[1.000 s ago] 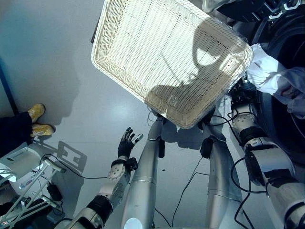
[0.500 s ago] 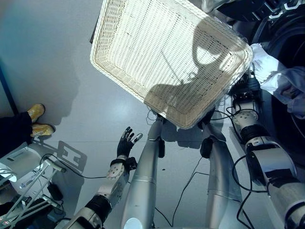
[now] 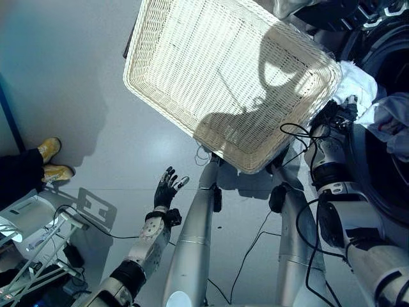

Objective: Put the clothes into the washing machine.

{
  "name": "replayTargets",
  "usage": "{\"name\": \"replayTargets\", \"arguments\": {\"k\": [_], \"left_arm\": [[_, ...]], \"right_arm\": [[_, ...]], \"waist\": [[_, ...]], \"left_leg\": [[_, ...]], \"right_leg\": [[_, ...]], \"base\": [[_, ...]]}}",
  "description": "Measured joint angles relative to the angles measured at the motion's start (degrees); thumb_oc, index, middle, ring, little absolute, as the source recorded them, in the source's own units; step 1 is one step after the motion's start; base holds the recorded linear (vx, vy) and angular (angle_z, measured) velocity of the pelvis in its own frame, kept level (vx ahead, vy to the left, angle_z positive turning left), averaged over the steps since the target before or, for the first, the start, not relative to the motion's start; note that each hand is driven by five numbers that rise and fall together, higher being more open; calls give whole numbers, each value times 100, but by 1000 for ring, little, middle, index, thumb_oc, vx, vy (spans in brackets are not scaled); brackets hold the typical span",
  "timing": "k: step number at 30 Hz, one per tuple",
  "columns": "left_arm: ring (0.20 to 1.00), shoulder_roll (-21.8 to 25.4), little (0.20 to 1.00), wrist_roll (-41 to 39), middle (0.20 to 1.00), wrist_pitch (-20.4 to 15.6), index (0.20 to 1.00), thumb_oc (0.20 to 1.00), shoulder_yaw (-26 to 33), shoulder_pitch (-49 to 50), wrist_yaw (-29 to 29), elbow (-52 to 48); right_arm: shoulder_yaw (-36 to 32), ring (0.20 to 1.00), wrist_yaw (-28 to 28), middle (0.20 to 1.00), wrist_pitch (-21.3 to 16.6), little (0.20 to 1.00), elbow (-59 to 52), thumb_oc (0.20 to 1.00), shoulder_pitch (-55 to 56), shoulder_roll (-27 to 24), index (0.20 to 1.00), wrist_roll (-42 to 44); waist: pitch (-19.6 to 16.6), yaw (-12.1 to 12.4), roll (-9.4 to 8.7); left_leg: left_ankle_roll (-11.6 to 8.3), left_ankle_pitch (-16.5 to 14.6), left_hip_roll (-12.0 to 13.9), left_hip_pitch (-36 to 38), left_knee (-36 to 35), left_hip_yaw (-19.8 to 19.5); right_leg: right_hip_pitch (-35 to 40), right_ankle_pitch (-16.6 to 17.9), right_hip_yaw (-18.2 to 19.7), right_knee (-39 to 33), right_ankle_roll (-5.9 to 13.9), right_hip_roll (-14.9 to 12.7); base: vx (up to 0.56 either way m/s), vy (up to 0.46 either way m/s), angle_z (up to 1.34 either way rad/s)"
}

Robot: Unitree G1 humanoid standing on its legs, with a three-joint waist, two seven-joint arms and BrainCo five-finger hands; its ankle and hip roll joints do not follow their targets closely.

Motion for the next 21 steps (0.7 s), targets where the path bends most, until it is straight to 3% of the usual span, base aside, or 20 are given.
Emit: {"name": "replayTargets", "arguments": {"k": [12,16,21], "left_arm": [[1000,14,1000,1,1000,9,1000,1000,69,31,-3,-101],[1000,50,1000,3,1000,18,1000,1000,327,183,-42,-104],[1000,122,1000,6,1000,41,1000,1000,409,235,-140,-45]], "right_arm": [[5,200,15,200,-546,200,-338,200,558,-310,200,-60],[-20,200,-33,200,-877,200,-985,200,1059,-339,200,-392],[-263,200,25,200,-892,200,-998,200,1421,-489,200,-24]], "waist": [[3,-116,-4],[12,-328,-19],[16,-512,-26]], "left_leg": [[29,17,38,259,-121,58],[63,43,101,445,-233,128],[83,56,144,731,-384,180]], "right_leg": [[310,149,31,-307,46,78],[577,328,56,-657,96,182],[901,460,93,-951,127,260]], "base": [[-34,-4,-4],[-33,-45,-11],[-12,-43,-9]]}}
